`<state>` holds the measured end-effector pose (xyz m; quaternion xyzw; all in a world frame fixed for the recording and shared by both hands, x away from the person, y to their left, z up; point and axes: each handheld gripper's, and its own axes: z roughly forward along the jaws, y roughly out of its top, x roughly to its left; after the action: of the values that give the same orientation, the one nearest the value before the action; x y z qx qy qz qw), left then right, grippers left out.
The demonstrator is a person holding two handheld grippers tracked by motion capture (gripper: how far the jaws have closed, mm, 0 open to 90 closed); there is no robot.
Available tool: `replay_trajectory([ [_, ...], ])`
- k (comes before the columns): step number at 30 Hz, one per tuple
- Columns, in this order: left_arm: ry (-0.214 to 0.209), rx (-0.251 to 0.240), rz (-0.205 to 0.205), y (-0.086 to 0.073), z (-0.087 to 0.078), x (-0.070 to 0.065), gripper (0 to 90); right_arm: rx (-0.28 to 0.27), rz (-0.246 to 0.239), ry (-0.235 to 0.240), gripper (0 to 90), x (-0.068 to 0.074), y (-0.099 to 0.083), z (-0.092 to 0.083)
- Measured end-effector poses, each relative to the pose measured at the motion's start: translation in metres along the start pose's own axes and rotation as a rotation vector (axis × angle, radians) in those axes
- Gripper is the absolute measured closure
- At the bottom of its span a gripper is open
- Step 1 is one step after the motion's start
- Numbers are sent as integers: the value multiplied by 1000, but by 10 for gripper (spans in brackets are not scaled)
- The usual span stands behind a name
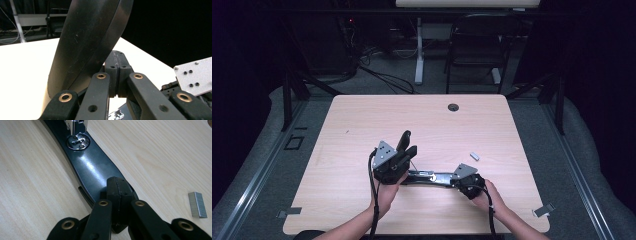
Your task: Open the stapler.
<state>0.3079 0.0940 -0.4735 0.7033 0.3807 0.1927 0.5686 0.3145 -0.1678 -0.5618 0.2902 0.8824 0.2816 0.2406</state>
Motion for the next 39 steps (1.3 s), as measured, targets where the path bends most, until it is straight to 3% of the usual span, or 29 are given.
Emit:
replay_trajectory([
  [15,9,-3,2,0,-7,4,899,-1,3,0,900,0,0,0],
  [19,30,-16,7,-1,-9,4,899,7,-2,-5,900,0,0,0],
  [21,38,-17,29,-2,-9,4,899,5,1,-4,900,0,0,0],
  [29,55,-16,31,-1,-10,5,899,4,3,-2,900,0,0,0],
  [39,62,-17,27,-1,-17,13,899,5,7,10,900,-1,0,0],
])
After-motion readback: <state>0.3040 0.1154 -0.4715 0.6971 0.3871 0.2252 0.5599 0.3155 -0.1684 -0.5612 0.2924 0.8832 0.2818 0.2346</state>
